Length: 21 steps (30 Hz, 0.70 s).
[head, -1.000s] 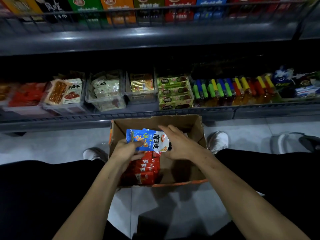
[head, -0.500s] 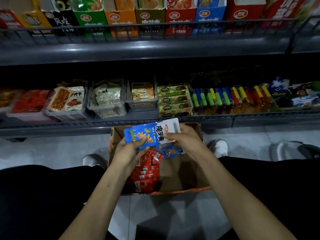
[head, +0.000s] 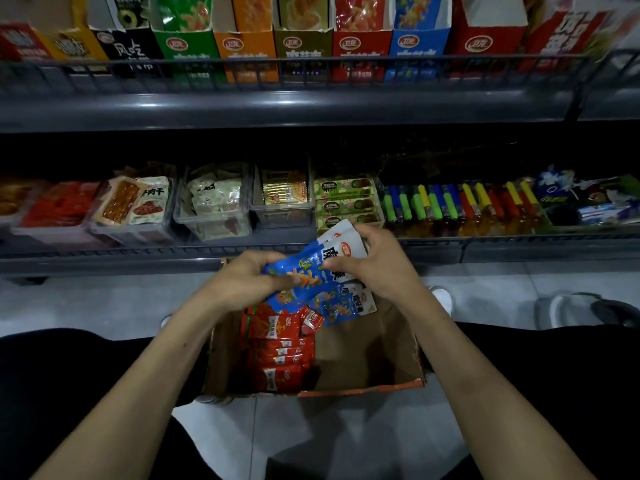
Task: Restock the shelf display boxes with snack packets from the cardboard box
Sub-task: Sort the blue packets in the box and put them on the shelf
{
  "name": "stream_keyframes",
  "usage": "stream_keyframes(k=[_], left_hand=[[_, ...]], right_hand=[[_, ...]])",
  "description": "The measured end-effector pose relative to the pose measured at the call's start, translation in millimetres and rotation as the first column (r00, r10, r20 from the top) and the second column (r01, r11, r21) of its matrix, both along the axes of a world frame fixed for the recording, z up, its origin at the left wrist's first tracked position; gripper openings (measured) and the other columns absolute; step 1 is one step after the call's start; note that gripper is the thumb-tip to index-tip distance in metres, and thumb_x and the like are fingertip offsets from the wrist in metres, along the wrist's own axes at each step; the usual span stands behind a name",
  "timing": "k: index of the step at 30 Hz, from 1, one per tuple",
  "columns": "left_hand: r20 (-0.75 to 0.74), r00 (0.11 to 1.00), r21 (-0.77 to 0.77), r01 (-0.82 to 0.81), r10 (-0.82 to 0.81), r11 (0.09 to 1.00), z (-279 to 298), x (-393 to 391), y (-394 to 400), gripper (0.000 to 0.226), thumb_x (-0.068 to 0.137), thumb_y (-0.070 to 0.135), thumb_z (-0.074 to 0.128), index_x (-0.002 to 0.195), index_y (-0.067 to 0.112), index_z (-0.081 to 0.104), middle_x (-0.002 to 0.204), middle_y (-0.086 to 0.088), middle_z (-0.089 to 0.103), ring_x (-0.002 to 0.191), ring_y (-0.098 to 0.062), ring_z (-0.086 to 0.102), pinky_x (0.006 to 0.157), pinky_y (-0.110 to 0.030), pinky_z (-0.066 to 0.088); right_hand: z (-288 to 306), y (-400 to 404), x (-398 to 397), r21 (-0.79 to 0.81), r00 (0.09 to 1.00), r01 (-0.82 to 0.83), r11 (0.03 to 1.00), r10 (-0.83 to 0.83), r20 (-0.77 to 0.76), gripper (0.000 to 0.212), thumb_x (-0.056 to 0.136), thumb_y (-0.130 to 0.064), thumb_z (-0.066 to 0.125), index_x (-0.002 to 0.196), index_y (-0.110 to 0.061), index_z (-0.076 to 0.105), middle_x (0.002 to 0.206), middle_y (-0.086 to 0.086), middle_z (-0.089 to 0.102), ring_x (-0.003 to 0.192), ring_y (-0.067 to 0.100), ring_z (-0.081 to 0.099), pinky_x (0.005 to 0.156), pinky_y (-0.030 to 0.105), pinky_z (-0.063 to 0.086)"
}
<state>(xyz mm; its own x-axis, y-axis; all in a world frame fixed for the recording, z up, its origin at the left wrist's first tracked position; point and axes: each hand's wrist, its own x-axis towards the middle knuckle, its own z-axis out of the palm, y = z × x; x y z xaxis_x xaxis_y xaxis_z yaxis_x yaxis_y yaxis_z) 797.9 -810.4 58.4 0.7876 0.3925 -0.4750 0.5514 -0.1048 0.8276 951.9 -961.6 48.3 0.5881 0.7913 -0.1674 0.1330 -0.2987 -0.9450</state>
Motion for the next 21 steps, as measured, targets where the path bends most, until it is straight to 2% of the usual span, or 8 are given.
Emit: stream_keyframes(k=[3,6,8,10,12,15,19,21], left_hand=[[0.004,1.000,0.006,0.029,-0.029,1.000,3.9,6.6,-0.8,0.017,0.087,0.019,0.070,0.103,0.019,0.067,0.090,0.000,0.076,0.081,-0.016,0.073,0.075,-0.031,0.057],[0.107,0.989,-0.087,-0.096,0.105,0.992,4.3,14.2,-5.5,0.018,0.084,0.013,0.071,0.102,0.014,0.067,0.092,-0.006,0.075,0.081,-0.020,0.073,0.073,-0.031,0.058],[0.134,0.975,-0.171,-0.156,0.179,0.973,5.3,18.7,-7.4,0.020,0.083,0.011,0.072,0.102,0.011,0.066,0.094,-0.009,0.075,0.082,-0.022,0.072,0.071,-0.030,0.058],[0.130,0.983,-0.138,-0.109,0.127,0.984,6.7,24.1,-5.9,0.019,0.084,0.014,0.071,0.103,0.013,0.067,0.096,-0.007,0.075,0.085,-0.022,0.072,0.074,-0.032,0.058],[0.145,0.988,-0.084,-0.043,0.055,0.996,13.0,28.1,-5.3,0.017,0.089,0.020,0.065,0.104,0.014,0.067,0.095,-0.004,0.075,0.086,-0.021,0.073,0.073,-0.031,0.058],[0.213,0.975,-0.054,-0.048,0.058,0.997,21.4,34.1,-8.6,0.012,0.093,0.018,0.060,0.100,0.013,0.067,0.090,-0.001,0.075,0.082,-0.016,0.072,0.064,-0.023,0.056],[0.247,0.965,0.037,-0.105,0.093,0.994,25.5,41.8,-15.0,0.010,0.093,0.022,0.061,0.095,0.017,0.069,0.086,0.000,0.075,0.080,-0.014,0.072,0.074,-0.037,0.060],[0.260,0.961,0.115,-0.127,0.093,0.985,27.8,47.7,-18.6,0.014,0.093,0.027,0.060,0.095,0.018,0.070,0.085,0.000,0.075,0.079,-0.013,0.072,0.077,-0.042,0.059]], right_hand=[[2.7,5.8,-2.5,0.026,0.989,0.136,0.990,-0.138,0.048,0.032,0.071,-0.033,0.084,0.094,-0.021,0.065,0.085,-0.004,0.071,0.074,0.006,0.069,0.059,0.023,0.056],[6.1,10.5,-1.2,0.100,0.955,0.283,0.954,-0.271,-0.119,0.031,0.073,-0.029,0.084,0.096,-0.027,0.063,0.092,-0.005,0.072,0.082,0.007,0.070,0.068,0.029,0.059],[10.5,11.2,1.9,0.121,0.940,0.287,0.950,-0.255,-0.228,0.033,0.074,-0.021,0.083,0.097,-0.031,0.062,0.096,-0.007,0.073,0.086,0.005,0.070,0.070,0.028,0.057],[14.6,11.3,5.8,0.120,0.944,0.246,0.962,-0.210,-0.253,0.037,0.074,-0.016,0.083,0.101,-0.032,0.062,0.099,-0.006,0.073,0.092,0.008,0.070,0.076,0.032,0.058],[18.0,11.1,8.2,0.120,0.960,0.200,0.972,-0.170,-0.223,0.045,0.074,-0.014,0.083,0.111,-0.029,0.062,0.103,-0.004,0.073,0.098,0.014,0.069,0.084,0.041,0.058],[26.8,11.6,10.4,0.139,0.977,0.157,0.978,-0.133,-0.168,0.053,0.073,-0.006,0.082,0.117,-0.026,0.059,0.104,-0.005,0.072,0.097,0.010,0.069,0.083,0.035,0.058],[38.4,14.9,13.4,0.132,0.983,0.185,0.974,-0.181,-0.041,0.052,0.073,-0.003,0.081,0.114,-0.023,0.058,0.103,-0.006,0.071,0.094,0.009,0.068,0.076,0.026,0.058],[43.7,16.8,13.8,0.124,0.959,0.239,0.963,-0.254,0.122,0.047,0.073,-0.008,0.081,0.112,-0.021,0.058,0.103,-0.008,0.069,0.094,0.005,0.065,0.075,0.021,0.055]])
